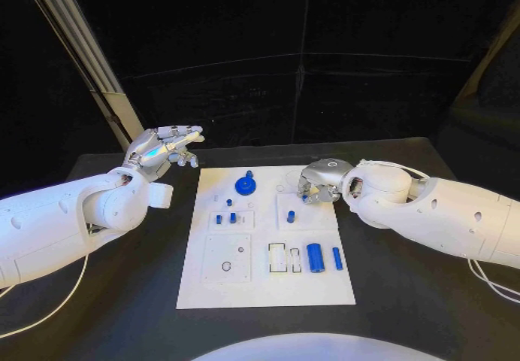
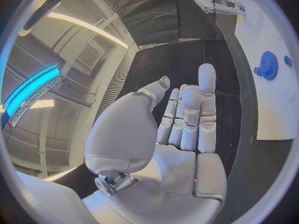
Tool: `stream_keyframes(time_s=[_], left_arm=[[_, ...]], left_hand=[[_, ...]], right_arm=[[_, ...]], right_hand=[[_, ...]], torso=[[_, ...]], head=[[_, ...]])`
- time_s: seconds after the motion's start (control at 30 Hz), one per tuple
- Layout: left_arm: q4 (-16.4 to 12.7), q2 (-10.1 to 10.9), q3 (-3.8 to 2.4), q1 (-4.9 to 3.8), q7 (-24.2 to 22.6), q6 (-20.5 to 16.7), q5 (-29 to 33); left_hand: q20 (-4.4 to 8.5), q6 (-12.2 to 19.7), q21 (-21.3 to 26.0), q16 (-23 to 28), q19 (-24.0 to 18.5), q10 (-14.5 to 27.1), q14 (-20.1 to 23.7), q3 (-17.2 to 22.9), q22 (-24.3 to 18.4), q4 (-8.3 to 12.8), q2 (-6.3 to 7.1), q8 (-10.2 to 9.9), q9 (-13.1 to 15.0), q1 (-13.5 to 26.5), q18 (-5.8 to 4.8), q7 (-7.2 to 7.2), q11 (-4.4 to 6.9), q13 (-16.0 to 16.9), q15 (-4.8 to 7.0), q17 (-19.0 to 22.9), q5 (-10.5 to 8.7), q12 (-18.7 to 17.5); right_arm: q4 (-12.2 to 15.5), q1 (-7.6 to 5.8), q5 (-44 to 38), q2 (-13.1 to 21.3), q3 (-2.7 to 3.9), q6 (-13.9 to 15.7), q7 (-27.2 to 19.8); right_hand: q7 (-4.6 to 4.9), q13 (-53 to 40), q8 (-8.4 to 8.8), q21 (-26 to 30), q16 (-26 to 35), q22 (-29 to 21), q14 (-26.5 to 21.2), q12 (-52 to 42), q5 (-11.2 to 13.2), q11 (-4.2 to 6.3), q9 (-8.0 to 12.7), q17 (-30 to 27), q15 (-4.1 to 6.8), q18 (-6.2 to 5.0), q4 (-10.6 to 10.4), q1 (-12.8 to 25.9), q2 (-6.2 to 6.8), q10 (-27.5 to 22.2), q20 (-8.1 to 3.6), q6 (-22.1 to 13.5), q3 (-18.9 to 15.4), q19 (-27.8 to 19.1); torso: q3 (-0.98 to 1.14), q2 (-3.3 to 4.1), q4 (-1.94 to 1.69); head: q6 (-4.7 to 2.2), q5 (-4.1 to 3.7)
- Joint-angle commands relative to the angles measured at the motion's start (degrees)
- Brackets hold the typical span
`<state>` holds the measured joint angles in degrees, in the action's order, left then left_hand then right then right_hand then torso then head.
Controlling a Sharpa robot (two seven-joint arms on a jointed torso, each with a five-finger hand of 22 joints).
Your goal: Assemble the parts on the task board
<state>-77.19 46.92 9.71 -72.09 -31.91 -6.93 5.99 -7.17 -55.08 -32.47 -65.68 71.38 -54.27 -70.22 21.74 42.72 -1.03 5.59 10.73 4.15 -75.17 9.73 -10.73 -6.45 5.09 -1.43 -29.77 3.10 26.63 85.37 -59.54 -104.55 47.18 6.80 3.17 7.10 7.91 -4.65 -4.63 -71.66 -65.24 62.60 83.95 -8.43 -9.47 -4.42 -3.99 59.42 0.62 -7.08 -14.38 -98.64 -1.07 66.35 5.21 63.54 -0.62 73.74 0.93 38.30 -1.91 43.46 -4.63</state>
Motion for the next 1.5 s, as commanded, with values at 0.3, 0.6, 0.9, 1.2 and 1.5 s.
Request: stream_keyframes(time_s=[0.3, 0.6, 0.9, 1.2, 1.5], left_arm=[[0.1, -0.1, -0.04, -0.08, 0.4, 0.5, 0.5], [0.2, 0.0, -0.04, -0.08, 0.8, 0.7, 0.5], [0.3, 0.1, -0.04, -0.08, 1.0, 0.6, 0.5], [0.7, 0.1, -0.04, -0.08, 1.0, 0.5, 0.5], [0.8, 0.1, -0.04, -0.08, 0.9, 0.0, 0.5]], left_hand=[[0.07, -0.3, 0.3, 0.5, -0.3, -0.2, 0.6, -0.1, -0.1, 0.2, -0.53, 0.4, -0.1, -0.3, 0.78, 0.1, 0.02, -0.1, -0.02, 0.3, 0.18, 0.2], [0.07, -0.2, 0.4, 0.8, -0.3, -0.1, 0.9, -0.2, -0.2, 0.3, -0.51, 0.4, -0.1, -0.3, 0.77, 0.03, -0.04, -0.2, -0.05, 0.9, 0.16, 0.3], [0.07, -0.1, 0.5, 0.9, -0.3, 0.0, 1.0, -0.2, -0.3, 0.3, -0.54, 0.4, -0.2, -0.3, 0.76, 0.01, -0.06, -0.2, -0.07, 1.2, 0.17, 0.3], [0.06, -0.1, 0.6, 1.0, -0.3, 0.0, 1.1, -0.2, -0.4, 0.3, -0.59, 0.4, -0.2, -0.4, 0.75, 0.0, -0.07, -0.2, -0.08, 1.4, 0.17, 0.3], [0.04, 0.2, 0.8, 1.1, -0.3, 0.4, 1.2, -0.2, -0.5, 0.4, -0.59, 0.3, -0.2, -0.4, 0.73, -0.12, -0.17, -0.3, -0.14, 1.6, 0.17, 0.4]], right_arm=[[-0.3, 0.1, -0.5, -0.4, -0.09, -3.1, 0.4], [-0.1, 0.15, 0.6, -0.4, -0.09, -1.2, 0.8], [0.9, 0.16, 2.0, 0.4, -0.07, 5.9, 0.9], [2.2, 0.15, 3.4, 1.4, -0.02, 9.3, 0.7], [5.9, 0.13, 6.0, 3.7, 0.04, 11.2, -0.4]], right_hand=[[0.1, 1.0, 0.88, -1.4, -1.4, 1.5, 1.5, 2.8, 1.3, 0.21, 0.1, 0.0, -0.36, 1.19, 0.3, 1.2, 3.47, 2.3, 0.12, 1.3, 9.1, 0.0], [0.19, 1.0, 0.83, -2.3, -2.1, 2.7, 1.4, 3.8, 1.3, 0.07, 0.0, 0.0, -0.27, 1.36, 1.6, 3.4, 5.27, 3.1, 0.23, 1.6, 15.4, 0.3], [0.22, 0.9, 0.83, -3.7, -2.7, 4.6, 1.4, 4.2, 1.4, 0.16, 0.0, -0.1, -0.09, 1.72, 3.5, 5.8, 6.65, 3.7, 0.36, 2.0, 20.1, 1.4], [0.31, 1.0, 0.9, -4.4, -3.3, 5.5, 1.4, 4.5, 1.4, 0.08, 0.0, 0.0, -0.15, 1.88, 5.2, 7.9, 7.74, 3.7, 0.42, 1.9, 23.4, 1.8], [0.36, 0.9, 0.87, -4.7, -3.7, 5.9, 1.4, 4.5, 1.3, 0.02, 0.0, 0.0, -0.21, 1.95, 6.1, 9.1, 8.36, 3.6, 0.49, 1.9, 24.7, 2.0]], torso=[[-0.04, -0.04, -0.01], [0.0, -0.1, 0.05], [-0.02, -0.13, -0.02], [-0.01, -0.08, 0.07], [-0.06, -0.08, -0.09]], head=[[0.11, -0.21], [0.18, -0.24], [0.02, -0.41], [-0.23, -0.44], [-0.49, -0.19]])
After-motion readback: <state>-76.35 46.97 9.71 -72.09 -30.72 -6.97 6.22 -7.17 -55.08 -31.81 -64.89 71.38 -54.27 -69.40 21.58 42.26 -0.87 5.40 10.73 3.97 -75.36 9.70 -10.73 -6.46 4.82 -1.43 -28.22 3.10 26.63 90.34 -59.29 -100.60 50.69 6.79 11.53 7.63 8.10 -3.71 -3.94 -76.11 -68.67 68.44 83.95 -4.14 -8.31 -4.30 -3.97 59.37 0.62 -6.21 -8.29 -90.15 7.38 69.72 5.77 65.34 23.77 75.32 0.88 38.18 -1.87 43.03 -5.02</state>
